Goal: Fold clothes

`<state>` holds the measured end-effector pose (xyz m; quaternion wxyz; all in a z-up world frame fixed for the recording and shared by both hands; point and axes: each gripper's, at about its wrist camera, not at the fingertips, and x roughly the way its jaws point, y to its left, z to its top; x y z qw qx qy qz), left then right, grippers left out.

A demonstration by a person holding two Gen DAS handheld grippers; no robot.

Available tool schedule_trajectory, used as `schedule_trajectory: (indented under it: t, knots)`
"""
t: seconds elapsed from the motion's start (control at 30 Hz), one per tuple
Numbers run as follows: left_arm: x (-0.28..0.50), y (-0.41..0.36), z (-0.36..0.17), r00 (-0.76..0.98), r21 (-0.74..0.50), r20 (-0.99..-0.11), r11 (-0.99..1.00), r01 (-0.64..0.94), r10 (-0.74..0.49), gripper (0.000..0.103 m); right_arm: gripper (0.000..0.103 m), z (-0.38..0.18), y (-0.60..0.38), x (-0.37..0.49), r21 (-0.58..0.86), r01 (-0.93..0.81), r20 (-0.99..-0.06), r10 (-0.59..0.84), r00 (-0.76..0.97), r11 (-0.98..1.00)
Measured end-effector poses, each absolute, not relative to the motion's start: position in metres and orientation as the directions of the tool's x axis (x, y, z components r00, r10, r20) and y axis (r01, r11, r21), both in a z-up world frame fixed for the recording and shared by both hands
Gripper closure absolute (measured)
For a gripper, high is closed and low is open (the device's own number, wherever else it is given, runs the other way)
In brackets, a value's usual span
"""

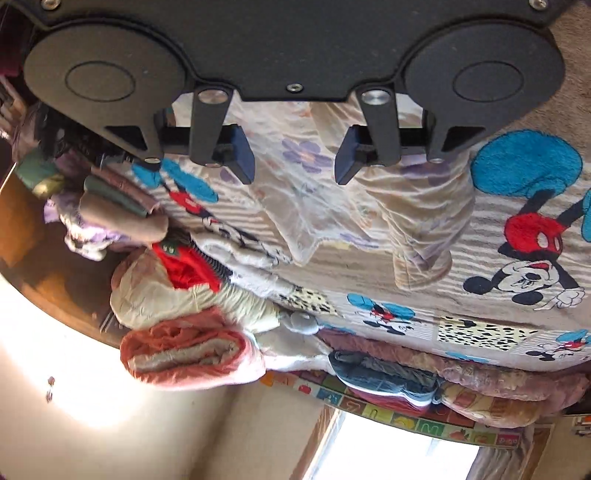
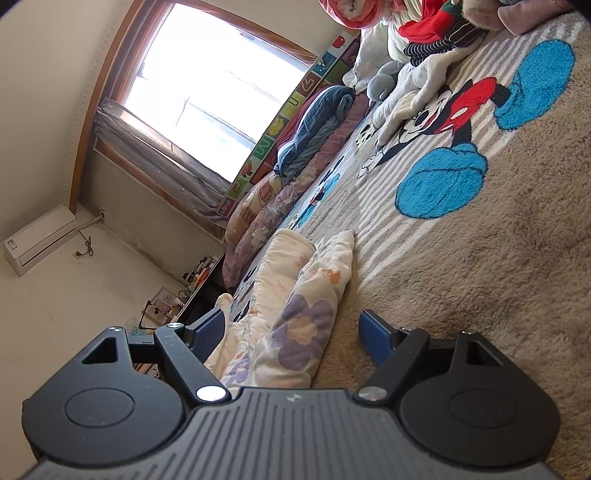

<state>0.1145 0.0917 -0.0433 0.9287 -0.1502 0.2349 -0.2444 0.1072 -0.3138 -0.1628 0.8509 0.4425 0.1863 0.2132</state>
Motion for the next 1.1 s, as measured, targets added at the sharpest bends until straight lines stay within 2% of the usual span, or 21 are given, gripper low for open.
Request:
schedule_trajectory:
  t: [0.1,0.13,0.2,0.3,0.37,0.5,0.67,0.77,0.8,0.83,0.87,0.9,1.1]
  knots:
    - [0.125,0.132,-0.040,0.833,-0.502,-0.319,0.826,0.256,-0.452,0.057,0.024,-0.163,-0.313,0.107,0.832,-0.198,-0.128,0.527,0.840,0.518]
    - [0.132,0.148,-0.041,0.850,-0.530,-0.329,0.826,0.194,-0.411,0.057,0.024,-0.163,-0.313,0.107,0.833,-0.198,-0.128,0.527,0.840,0.517]
    - [0.145,0.179,-0.046,0.874,-0.564,-0.362,0.822,0.070,-0.323,0.064,0.023,-0.163,-0.313,0.107,0.833,-0.199,-0.126,0.528,0.840,0.516]
    - [0.158,0.210,-0.066,0.863,-0.645,-0.409,0.763,-0.043,-0.297,0.067,0.023,-0.163,-0.313,0.107,0.832,-0.202,-0.125,0.530,0.839,0.516]
    - [0.165,0.215,-0.075,0.846,-0.706,-0.404,0.707,-0.047,-0.348,0.067,0.023,-0.163,-0.313,0.107,0.832,-0.203,-0.125,0.530,0.839,0.517]
    - [0.182,0.201,-0.078,0.802,-0.702,-0.420,0.712,0.009,-0.424,0.067,0.023,-0.163,-0.313,0.107,0.830,-0.204,-0.126,0.531,0.838,0.519]
    - [0.212,0.176,-0.098,0.707,-0.650,-0.534,0.760,0.008,-0.464,0.065,0.023,-0.163,-0.313,0.107,0.828,-0.204,-0.128,0.531,0.838,0.522]
    - [0.217,0.166,-0.105,0.685,-0.635,-0.549,0.772,0.032,-0.479,0.063,0.023,-0.163,-0.313,0.107,0.828,-0.204,-0.129,0.531,0.838,0.523]
    - [0.215,0.165,-0.103,0.689,-0.624,-0.548,0.780,0.040,-0.474,0.066,0.023,-0.163,-0.313,0.107,0.828,-0.204,-0.128,0.531,0.838,0.523]
    - [0.214,0.164,-0.101,0.693,-0.613,-0.548,0.789,0.049,-0.469,0.073,0.023,-0.163,-0.313,0.108,0.828,-0.204,-0.128,0.531,0.838,0.523]
    - [0.212,0.163,-0.099,0.696,-0.602,-0.548,0.797,0.057,-0.464,0.088,0.023,-0.163,-0.313,0.108,0.828,-0.205,-0.128,0.531,0.838,0.522]
    - [0.209,0.162,-0.096,0.706,-0.578,-0.554,0.814,0.055,-0.441,0.094,0.023,-0.163,-0.313,0.108,0.828,-0.205,-0.127,0.531,0.838,0.522]
    - [0.187,0.175,-0.074,0.804,-0.576,-0.468,0.817,0.038,-0.367,0.098,0.023,-0.164,-0.315,0.107,0.833,-0.209,-0.118,0.533,0.838,0.512]
